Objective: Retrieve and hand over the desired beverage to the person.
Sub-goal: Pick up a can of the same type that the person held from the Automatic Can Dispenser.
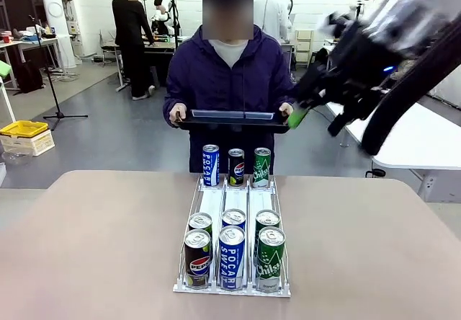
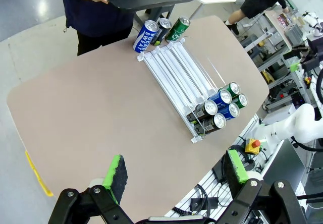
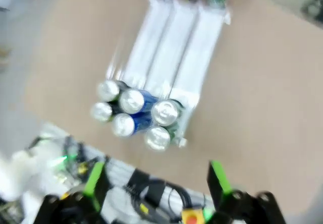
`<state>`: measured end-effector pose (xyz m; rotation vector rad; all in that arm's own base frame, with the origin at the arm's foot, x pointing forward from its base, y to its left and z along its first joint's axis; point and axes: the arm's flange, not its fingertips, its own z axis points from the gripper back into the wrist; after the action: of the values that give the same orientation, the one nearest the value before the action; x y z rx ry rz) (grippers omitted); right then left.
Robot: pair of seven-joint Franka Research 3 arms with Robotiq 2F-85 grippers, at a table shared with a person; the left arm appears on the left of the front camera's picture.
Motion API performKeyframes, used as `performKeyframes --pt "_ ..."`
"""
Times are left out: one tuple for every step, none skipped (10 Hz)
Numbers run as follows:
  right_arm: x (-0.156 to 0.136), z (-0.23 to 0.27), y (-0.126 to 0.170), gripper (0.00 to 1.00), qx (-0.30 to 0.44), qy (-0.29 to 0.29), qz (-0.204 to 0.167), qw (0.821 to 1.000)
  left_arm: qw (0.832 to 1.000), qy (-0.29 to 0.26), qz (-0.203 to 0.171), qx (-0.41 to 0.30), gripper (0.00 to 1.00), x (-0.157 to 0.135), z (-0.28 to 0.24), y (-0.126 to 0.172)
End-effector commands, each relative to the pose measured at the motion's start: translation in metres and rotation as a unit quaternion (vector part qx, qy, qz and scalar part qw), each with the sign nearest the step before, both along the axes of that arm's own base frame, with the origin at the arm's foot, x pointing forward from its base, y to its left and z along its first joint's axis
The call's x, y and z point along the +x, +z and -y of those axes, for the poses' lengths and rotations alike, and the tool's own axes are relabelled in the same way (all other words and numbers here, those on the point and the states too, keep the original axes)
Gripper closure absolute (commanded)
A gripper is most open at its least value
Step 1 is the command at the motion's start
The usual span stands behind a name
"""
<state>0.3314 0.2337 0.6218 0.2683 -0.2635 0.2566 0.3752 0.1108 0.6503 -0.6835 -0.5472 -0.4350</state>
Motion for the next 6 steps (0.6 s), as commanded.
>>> performKeyframes --pt "0.000 -0.020 -0.019 0.00 -0.083 -0.070 -0.065 0.992 1.000 -0.006 0.005 -0.008 0.00 -0.001 -0.002 0.001" --pt "0.000 -0.027 -0.037 0.00 -0.095 -0.088 -0.084 0.988 1.000 -0.006 0.005 -0.008 0.00 -0.001 -0.002 0.001" --pt "0.002 -0.031 -0.048 0.00 -0.090 -0.090 -0.101 0.987 1.000 -0.006 0.005 -0.008 0.00 -0.001 -0.002 0.001" --pt "0.001 -0.031 -0.054 0.00 -0.064 -0.076 -0.106 0.989 1.000 -0.006 0.005 -0.008 0.00 -0.001 -0.002 0.001" --pt "0.002 -0.024 -0.048 0.00 -0.023 -0.046 -0.099 0.994 1.000 -0.006 0.005 -0.008 0.00 -0.001 -0.002 0.001" --pt "-0.003 -0.033 -0.058 0.00 -0.099 -0.087 -0.088 0.987 1.000 -0.006 0.005 -0.008 0.00 -0.001 -0.002 0.001"
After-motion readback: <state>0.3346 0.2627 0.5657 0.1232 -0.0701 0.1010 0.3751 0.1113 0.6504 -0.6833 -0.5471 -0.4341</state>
